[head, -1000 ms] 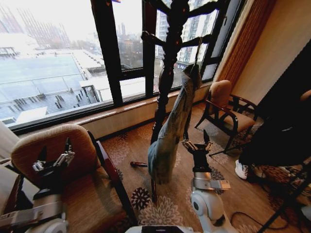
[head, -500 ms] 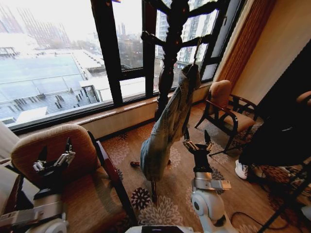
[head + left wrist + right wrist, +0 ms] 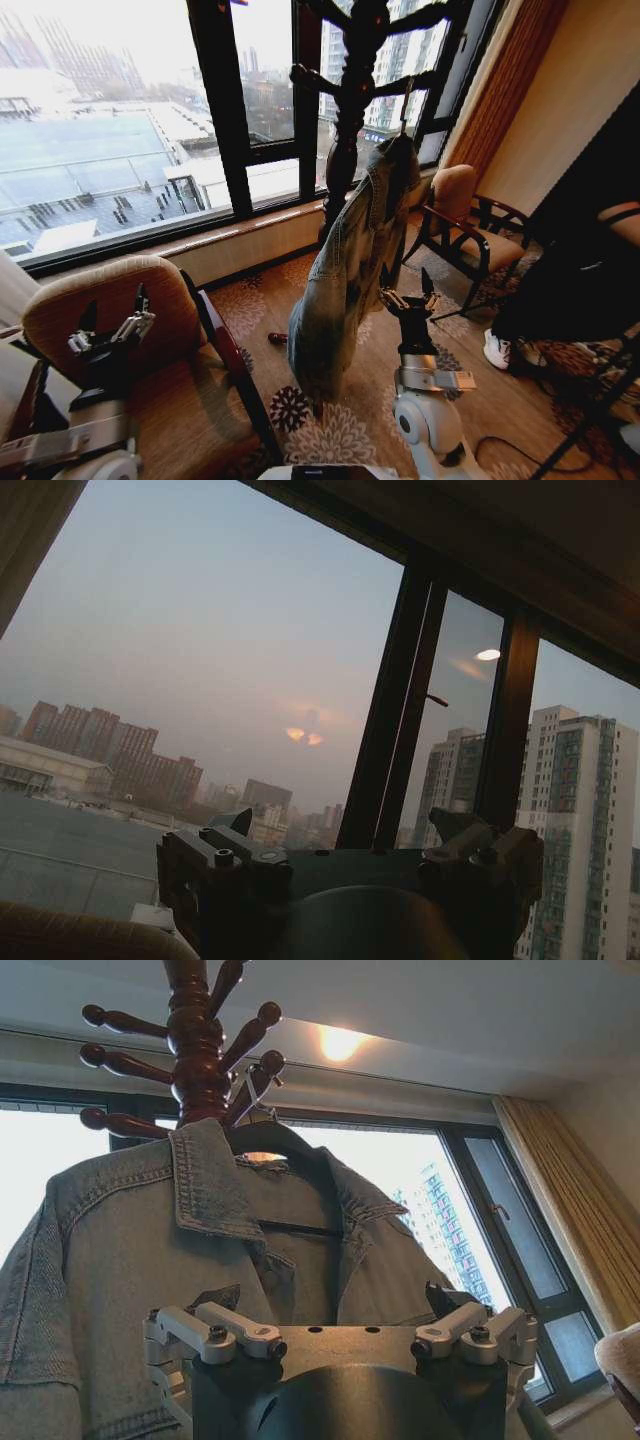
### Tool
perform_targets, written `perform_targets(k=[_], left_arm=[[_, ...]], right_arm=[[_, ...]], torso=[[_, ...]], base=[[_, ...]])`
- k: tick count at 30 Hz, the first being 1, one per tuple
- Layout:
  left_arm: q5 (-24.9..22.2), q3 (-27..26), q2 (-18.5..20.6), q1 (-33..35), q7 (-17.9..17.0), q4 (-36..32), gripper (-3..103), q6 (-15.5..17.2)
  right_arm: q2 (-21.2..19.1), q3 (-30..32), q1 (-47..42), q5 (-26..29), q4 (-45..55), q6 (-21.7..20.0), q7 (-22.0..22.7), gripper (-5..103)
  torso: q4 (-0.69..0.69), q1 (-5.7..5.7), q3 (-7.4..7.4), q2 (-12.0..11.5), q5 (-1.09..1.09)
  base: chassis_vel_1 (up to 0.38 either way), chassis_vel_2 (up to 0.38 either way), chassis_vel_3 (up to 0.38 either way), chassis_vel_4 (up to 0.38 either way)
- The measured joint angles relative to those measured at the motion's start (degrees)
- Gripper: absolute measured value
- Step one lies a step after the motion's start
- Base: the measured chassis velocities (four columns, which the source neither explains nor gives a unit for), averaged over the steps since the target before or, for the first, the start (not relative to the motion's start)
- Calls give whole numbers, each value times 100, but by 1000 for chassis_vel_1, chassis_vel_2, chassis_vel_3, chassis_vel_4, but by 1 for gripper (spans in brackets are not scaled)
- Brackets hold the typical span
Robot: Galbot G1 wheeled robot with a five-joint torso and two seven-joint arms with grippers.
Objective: Pick up the clothes from the bed and hang them on the clothes hanger.
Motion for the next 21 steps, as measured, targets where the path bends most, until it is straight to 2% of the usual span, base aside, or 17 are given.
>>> perform_targets(k=[21], left_arm=[[-1,0,0,0,0,2,100,1]], right_arm=[[0,0,0,0,-2,1,0,100]], torso=[[0,0,0,0,0]], base=[[0,0,0,0]])
